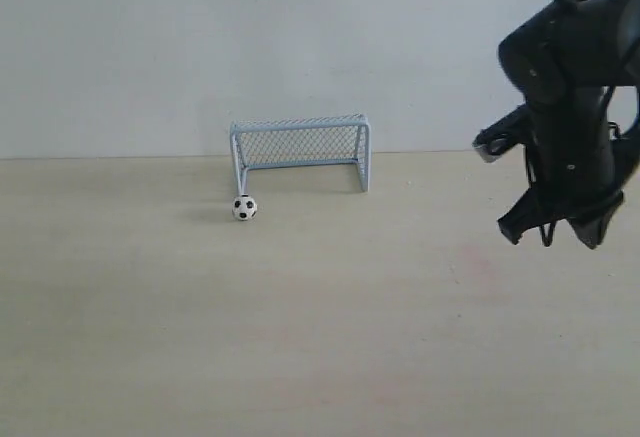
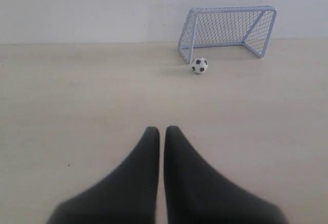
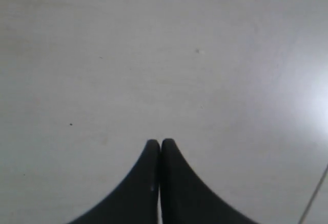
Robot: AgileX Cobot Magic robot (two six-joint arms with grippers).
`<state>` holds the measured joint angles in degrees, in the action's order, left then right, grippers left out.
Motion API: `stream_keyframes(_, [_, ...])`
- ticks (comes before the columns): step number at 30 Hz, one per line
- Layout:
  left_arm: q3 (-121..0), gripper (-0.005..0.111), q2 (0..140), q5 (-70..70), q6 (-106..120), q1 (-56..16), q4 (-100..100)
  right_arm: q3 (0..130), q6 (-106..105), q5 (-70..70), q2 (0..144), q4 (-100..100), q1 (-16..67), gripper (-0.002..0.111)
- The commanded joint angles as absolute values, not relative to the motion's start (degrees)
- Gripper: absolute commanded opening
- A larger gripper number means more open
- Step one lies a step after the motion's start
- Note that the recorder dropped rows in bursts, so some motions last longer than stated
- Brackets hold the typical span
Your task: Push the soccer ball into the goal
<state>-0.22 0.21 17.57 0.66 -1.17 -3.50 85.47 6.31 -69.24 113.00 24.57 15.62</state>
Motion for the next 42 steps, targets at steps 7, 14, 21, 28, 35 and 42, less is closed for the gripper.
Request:
stream_keyframes(7, [0.00, 0.004, 0.00, 17.59, 0.93, -1.14, -4.10, 78.27, 16.43, -69.96, 112.42, 18.72, 3.05, 0.000])
stream_keyframes(14, [0.00, 0.004, 0.00, 17.59, 0.93, -1.14, -4.10, 78.02, 19.65, -69.96, 112.42, 18.48, 2.94, 0.000])
stream_keyframes(21, [0.00, 0.004, 0.00, 17.59, 0.93, -1.14, -4.10, 78.02, 19.65, -69.96, 112.42, 18.48, 2.94, 0.000])
stream_keyframes(28, [0.00, 0.004, 0.00, 17.59, 0.93, -1.14, -4.10, 78.02, 19.65, -69.96, 114.47, 18.52, 2.94, 0.000])
stream_keyframes(35, [0.00, 0.004, 0.00, 17.59, 0.93, -1.14, -4.10, 78.02, 19.65, -68.64, 114.27, 18.52, 2.94, 0.000])
stream_keyframes(42, [0.00, 0.004, 0.00, 17.59, 0.93, -1.14, -4.10, 78.02, 19.65, -59.70, 103.29, 18.52, 2.94, 0.000])
